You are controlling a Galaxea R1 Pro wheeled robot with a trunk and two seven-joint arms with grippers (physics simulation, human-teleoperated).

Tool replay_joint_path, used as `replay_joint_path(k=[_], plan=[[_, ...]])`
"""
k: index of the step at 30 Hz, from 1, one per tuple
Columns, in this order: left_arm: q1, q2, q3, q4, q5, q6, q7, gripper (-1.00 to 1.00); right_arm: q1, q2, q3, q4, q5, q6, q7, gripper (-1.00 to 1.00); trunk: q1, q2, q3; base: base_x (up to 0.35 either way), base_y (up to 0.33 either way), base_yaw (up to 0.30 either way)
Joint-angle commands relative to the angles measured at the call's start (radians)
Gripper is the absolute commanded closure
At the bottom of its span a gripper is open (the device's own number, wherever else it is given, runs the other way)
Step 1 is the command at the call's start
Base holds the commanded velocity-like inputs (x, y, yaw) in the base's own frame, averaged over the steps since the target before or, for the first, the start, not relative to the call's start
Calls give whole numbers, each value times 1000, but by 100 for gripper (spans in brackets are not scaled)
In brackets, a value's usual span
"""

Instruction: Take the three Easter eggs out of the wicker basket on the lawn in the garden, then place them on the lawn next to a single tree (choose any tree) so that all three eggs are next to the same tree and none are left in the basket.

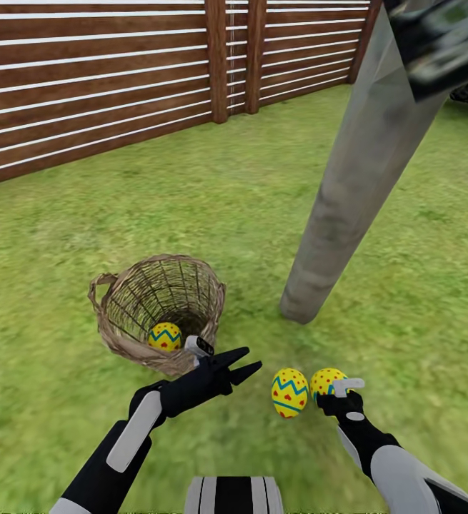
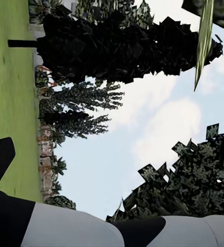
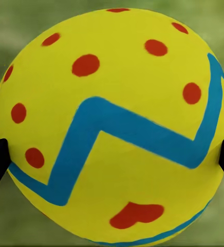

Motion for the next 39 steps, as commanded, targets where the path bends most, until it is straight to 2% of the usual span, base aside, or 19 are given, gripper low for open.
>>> replay_joint_path(k=[1,14,19,20,27,39], plan=[[0,0,-1,1,3,5,-1,-100,-1,0,-9,1,10,-5,-2,100,0,-1,-5,0,0,0],[0,0,-1,1,3,5,-1,-100,-1,0,-8,3,9,-3,-2,100,6,-4,-55,0,0,0],[0,0,0,1,4,5,-1,-100,-1,0,-8,2,7,-5,-2,100,6,-4,-55,0,0,0],[0,0,0,1,5,5,-1,-100,-1,0,-9,2,7,-5,-2,-100,6,-4,-55,0,0,0],[0,0,0,1,5,5,-1,-100,-1,-1,-9,2,7,-5,2,-100,6,-4,-55,0,0,0],[0,0,0,1,5,5,-1,-100,-1,-3,-11,-4,2,-6,0,-100,1,-1,-8,0,0,0]])
